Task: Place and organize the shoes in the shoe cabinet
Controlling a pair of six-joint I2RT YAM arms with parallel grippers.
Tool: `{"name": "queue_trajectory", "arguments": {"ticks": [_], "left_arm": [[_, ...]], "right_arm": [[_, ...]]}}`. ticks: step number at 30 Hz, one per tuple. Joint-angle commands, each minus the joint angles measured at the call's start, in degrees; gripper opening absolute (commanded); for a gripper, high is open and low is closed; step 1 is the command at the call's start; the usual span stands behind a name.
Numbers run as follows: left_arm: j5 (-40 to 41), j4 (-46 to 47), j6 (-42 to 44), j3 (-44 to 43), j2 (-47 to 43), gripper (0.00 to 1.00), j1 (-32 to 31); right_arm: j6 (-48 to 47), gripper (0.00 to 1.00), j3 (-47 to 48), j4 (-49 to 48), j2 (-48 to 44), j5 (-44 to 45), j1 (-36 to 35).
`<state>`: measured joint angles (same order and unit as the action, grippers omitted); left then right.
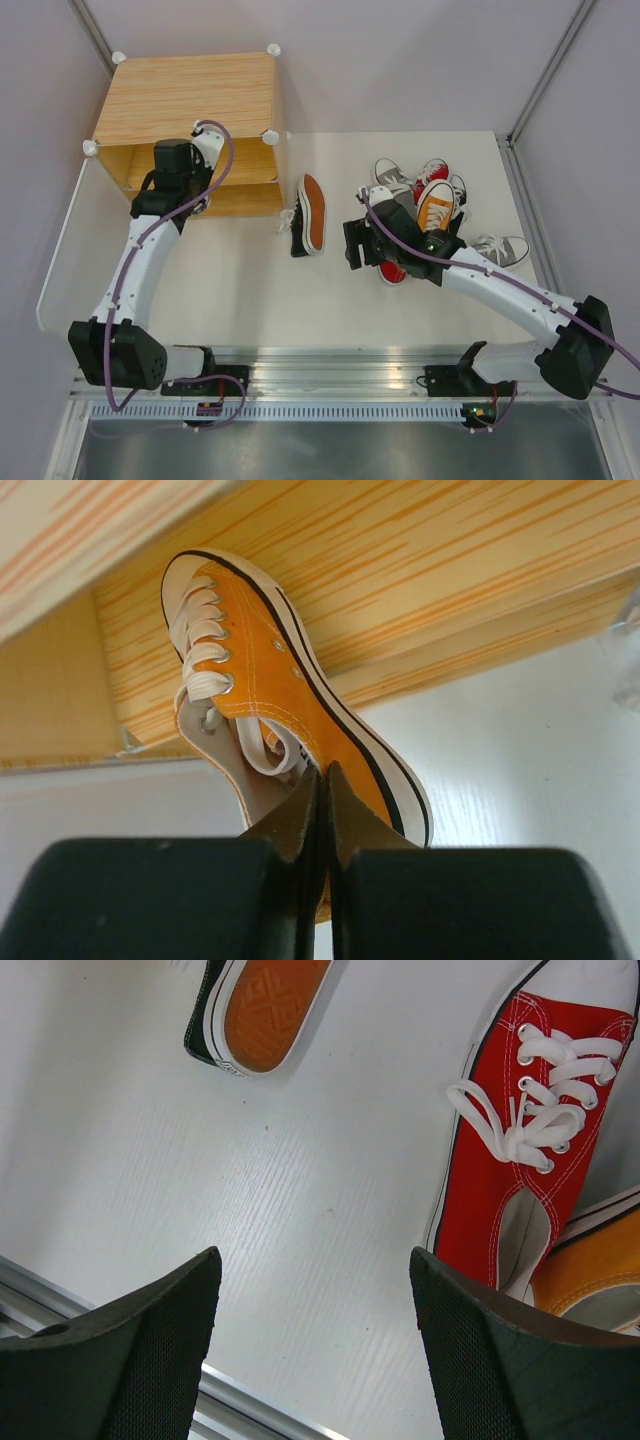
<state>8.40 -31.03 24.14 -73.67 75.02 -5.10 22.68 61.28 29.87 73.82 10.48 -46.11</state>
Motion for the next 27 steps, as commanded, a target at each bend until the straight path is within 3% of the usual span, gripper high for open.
{"name": "queue_trajectory", "arguments": {"ticks": [1, 8, 17, 22, 24, 26, 27], "left_arm": [[-2.8, 10.0, 10.0, -2.2, 2.0, 0.02, 2.2], [-2.0, 13.3, 13.8, -3.1, 6.5, 0.02, 3.5], [7.8, 22.9, 10.9, -3.1, 11.8, 0.06, 4.9], [13.2, 25.7, 8.3, -3.1, 12.7, 0.24, 5.0], [13.1, 25.5, 5.8, -3.3, 12.1, 0.39, 4.9], [12.8, 24.4, 4.1, -3.2, 10.7, 0.46, 4.9], [12.4, 24.2, 2.7, -3.2, 10.2, 0.56, 4.9]], "right_arm": [[-0.4, 0.80, 2.3, -0.2, 0.6, -0.2, 0.1], [-0.7, 0.80, 3.1, 0.1, 1.9, -0.2, 0.1], [-0.2, 0.80, 2.4, -1.2, 2.6, 0.1, 0.1], [0.0, 0.80, 1.8, -1.8, 2.6, 0.1, 0.1], [0.0, 0.80, 1.5, -2.2, 2.3, 0.2, 0.1], [0.0, 0.80, 1.0, -2.7, 2.1, 0.2, 0.1], [0.0, 0.80, 1.0, -2.8, 2.2, 0.1, 0.1]]}}
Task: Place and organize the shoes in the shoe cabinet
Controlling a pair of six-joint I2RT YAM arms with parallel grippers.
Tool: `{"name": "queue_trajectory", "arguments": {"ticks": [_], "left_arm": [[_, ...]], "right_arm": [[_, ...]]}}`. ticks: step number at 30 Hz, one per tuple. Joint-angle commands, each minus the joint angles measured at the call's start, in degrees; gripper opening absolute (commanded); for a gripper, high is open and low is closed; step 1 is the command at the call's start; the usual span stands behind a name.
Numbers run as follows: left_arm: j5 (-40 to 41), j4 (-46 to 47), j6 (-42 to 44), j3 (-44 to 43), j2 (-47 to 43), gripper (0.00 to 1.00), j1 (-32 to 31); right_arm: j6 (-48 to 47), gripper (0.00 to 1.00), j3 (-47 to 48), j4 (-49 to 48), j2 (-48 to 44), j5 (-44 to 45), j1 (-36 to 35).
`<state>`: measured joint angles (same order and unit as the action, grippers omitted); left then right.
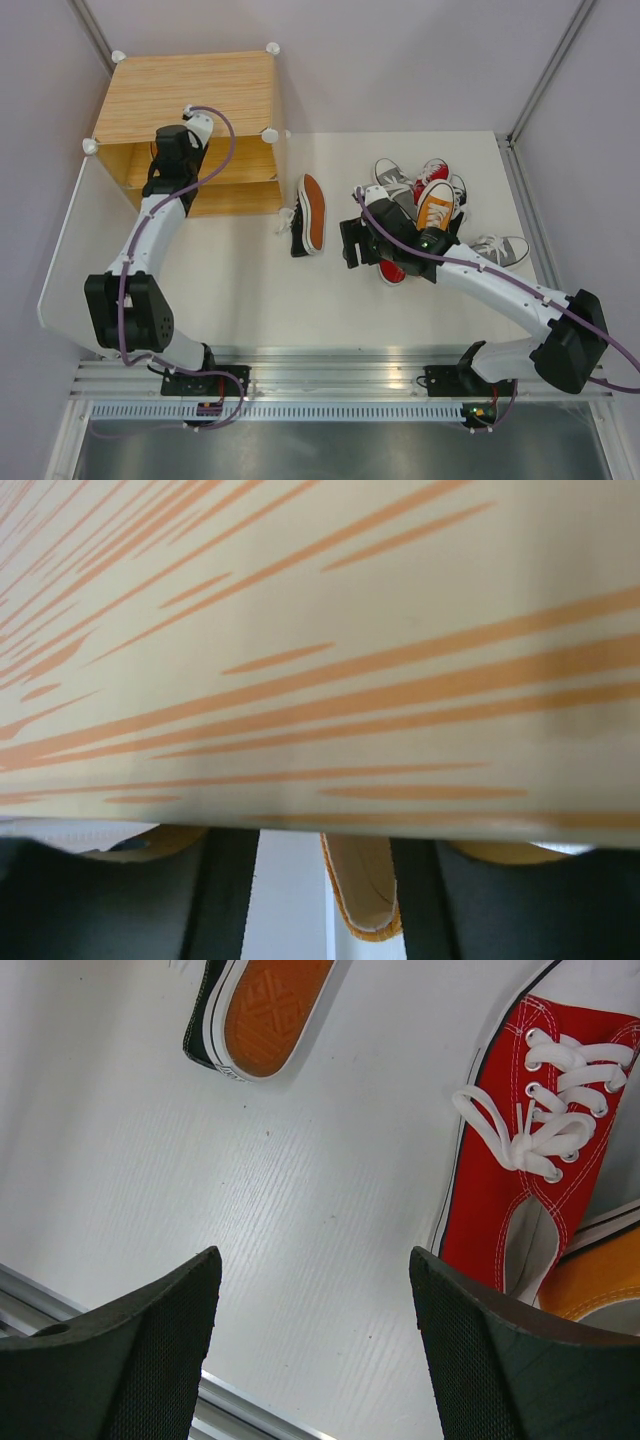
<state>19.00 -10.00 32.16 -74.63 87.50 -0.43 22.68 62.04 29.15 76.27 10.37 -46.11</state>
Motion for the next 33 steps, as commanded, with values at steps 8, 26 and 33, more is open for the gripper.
{"name": "queue_trajectory", "arguments": {"ticks": [8, 26, 33], "left_arm": [[2.7, -6.4, -21.4, -2.3, -10.3, 0.76, 0.3], [13.8, -17.6, -59.1, 1.1, -8.8, 0.66, 0.3], [16.7, -15.1, -59.7, 0.5, -5.9, 0.64, 0.3]], "right_arm": [[-0.4, 0.80, -0.7, -3.6, -1.1, 0.1, 0.1], [-1.7, 0.80, -6.8, -7.4, -6.5, 1.1, 0.1], [-2.0, 0.81, -8.9, -7.7, -9.1, 2.0, 0.1]]}}
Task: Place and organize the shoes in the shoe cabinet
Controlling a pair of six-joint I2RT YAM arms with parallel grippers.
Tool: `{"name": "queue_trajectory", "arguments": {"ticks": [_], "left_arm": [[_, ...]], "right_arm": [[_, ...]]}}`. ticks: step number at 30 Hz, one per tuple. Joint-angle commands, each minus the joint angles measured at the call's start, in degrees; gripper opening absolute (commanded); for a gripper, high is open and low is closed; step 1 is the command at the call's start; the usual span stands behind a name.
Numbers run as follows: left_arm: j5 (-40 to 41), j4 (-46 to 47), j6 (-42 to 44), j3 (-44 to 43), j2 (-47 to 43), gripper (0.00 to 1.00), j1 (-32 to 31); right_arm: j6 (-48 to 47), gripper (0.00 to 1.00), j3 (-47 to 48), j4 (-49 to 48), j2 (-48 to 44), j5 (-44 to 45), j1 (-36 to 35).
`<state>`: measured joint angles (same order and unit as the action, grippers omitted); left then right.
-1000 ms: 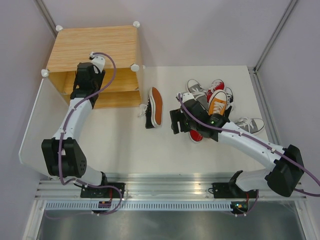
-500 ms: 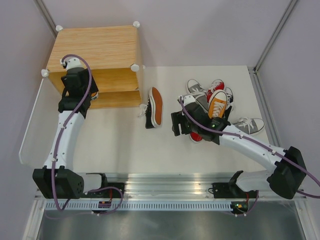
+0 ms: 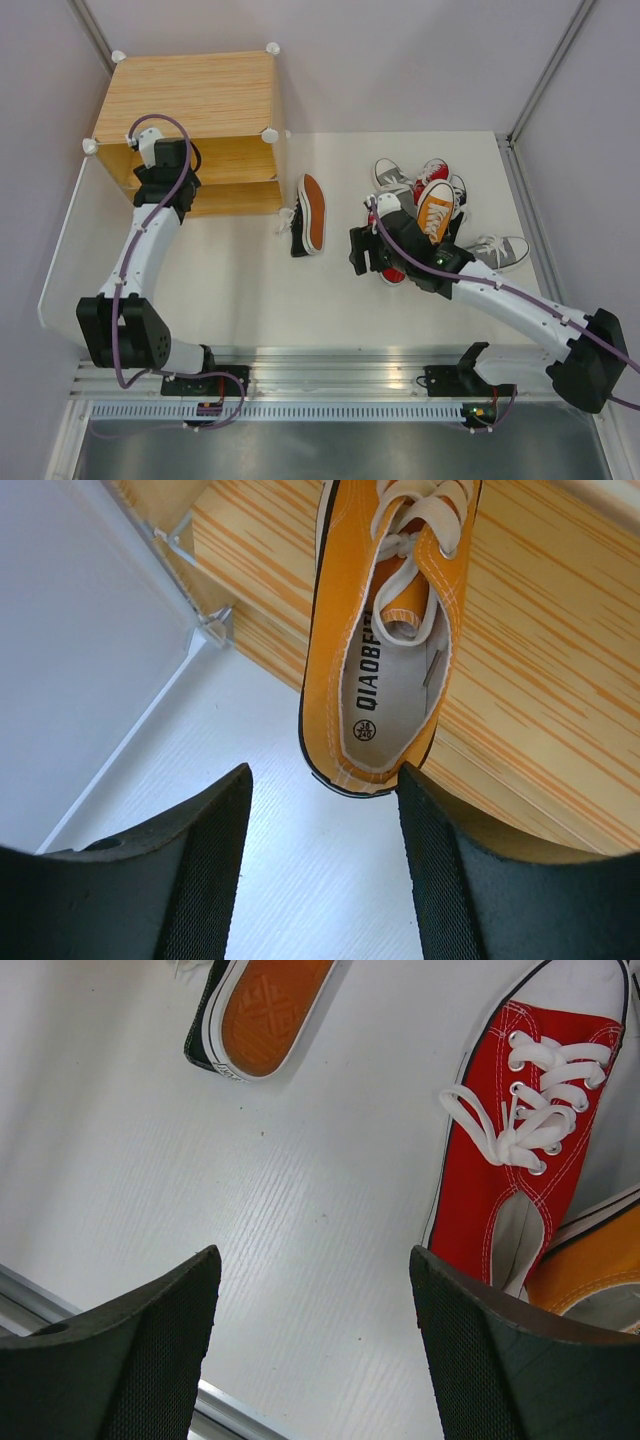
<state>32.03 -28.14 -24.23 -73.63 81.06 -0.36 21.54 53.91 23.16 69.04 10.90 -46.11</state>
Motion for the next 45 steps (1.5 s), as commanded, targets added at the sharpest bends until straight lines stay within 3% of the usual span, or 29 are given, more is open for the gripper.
{"name": "queue_trajectory", "arguments": {"ticks": [1, 13, 16, 18, 20, 28, 34, 45], "left_arm": [[3.9, 3.2, -3.4, -0.4, 0.8, 0.64, 0.2], [6.0, 8.6, -1.9, 0.0, 3.6, 0.48, 0.2], [6.1, 10.0, 0.0, 0.3, 3.8, 0.35, 0.3], [6.4, 11.7, 1.2, 0.3, 3.8, 0.14, 0.2], [6.9, 12.9, 3.0, 0.2, 4.2, 0.03, 1.9], [7.5, 20.9, 12.4, -0.1, 5.2, 0.02, 4.0], [9.1, 26.5, 13.9, -0.3, 6.8, 0.02, 5.0], [10.3, 30.7, 5.4, 0.1, 10.5, 0.02, 8.7]], "right_arm": [[-0.9, 0.80, -1.0, -1.7, -2.3, 1.5, 0.1], [-1.9, 0.82, -1.9, -1.3, -5.0, 4.1, 0.1], [-2.0, 0.84, -2.0, -0.9, -5.6, 5.1, 0.1], [-2.1, 0.84, -2.0, -0.7, -5.9, 5.9, 0.1], [-2.2, 0.84, -2.1, -0.4, -6.5, 7.0, 0.1], [-2.6, 0.95, -1.9, 0.2, -8.0, 9.7, 0.1], [-2.8, 0.96, -1.8, 0.7, -7.7, 10.5, 0.1], [-3.8, 0.96, -1.4, 2.0, -7.3, 13.6, 0.1]]}}
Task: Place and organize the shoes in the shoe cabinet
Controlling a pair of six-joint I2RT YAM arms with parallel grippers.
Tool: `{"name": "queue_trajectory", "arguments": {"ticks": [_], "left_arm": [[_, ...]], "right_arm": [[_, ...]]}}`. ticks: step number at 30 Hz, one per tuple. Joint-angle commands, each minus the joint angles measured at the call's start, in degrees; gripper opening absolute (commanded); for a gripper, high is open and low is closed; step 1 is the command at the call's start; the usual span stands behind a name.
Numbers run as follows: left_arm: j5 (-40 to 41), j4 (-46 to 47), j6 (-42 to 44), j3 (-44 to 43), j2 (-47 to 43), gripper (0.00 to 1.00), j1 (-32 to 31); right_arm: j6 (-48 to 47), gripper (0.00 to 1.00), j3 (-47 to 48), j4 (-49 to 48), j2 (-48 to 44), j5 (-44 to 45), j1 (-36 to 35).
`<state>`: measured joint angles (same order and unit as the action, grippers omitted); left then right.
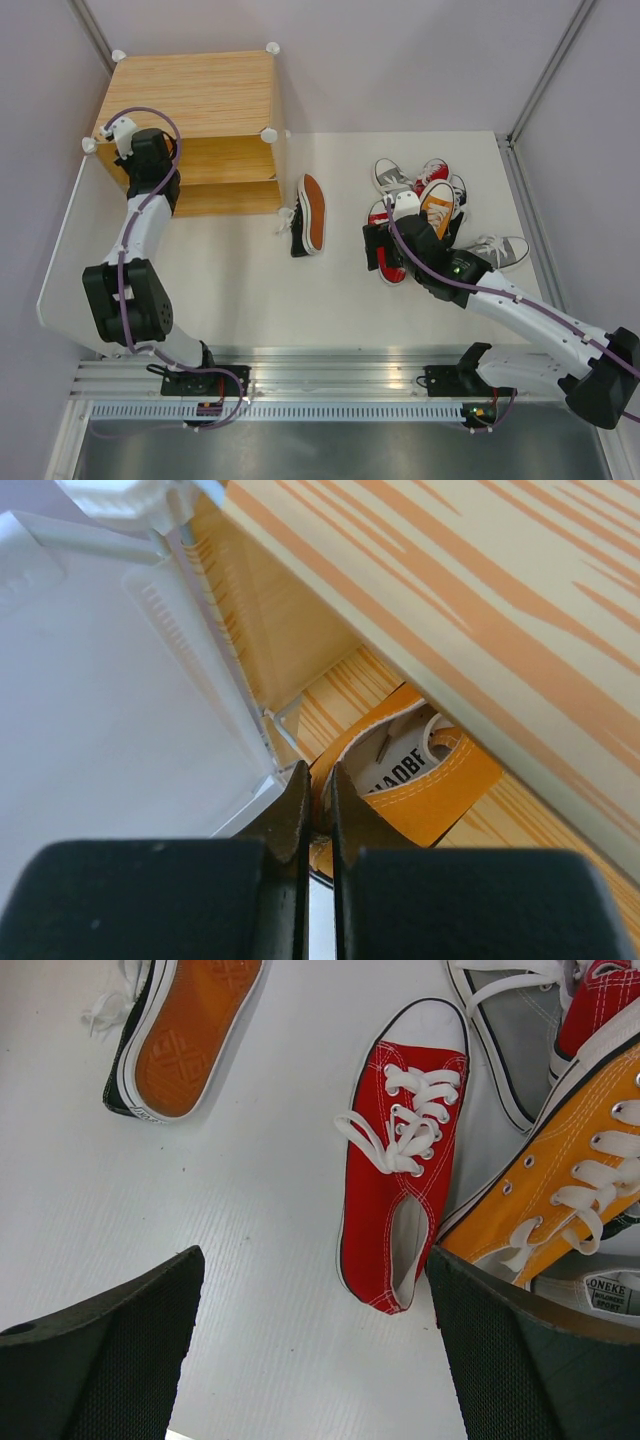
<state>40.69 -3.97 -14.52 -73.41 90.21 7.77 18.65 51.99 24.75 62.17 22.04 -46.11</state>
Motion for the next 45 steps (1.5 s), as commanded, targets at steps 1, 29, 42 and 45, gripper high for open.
{"name": "queue_trajectory", "arguments": {"ticks": [1, 29, 42, 45], "left_arm": [[2.0, 6.4, -6.0, -0.2, 1.6, 0.02, 0.8], [-1.7, 12.3, -23.3, 2.2, 3.7, 0.02, 1.6], [-5.3, 22.8, -13.4, 3.9, 5.1, 0.11, 1.6], [-5.8, 24.8, -10.3, 4.2, 5.8, 0.15, 1.6]], "right_arm": [[-0.9, 0.96, 0.6, 0.5, -0.5, 2.6, 0.1], [-1.5, 0.96, 1.3, 2.0, 1.5, 5.3, 0.1], [-1.3, 0.96, 0.0, 2.5, 0.8, 5.6, 0.1], [-1.1, 0.96, -0.4, 2.4, 0.8, 5.7, 0.1]]}}
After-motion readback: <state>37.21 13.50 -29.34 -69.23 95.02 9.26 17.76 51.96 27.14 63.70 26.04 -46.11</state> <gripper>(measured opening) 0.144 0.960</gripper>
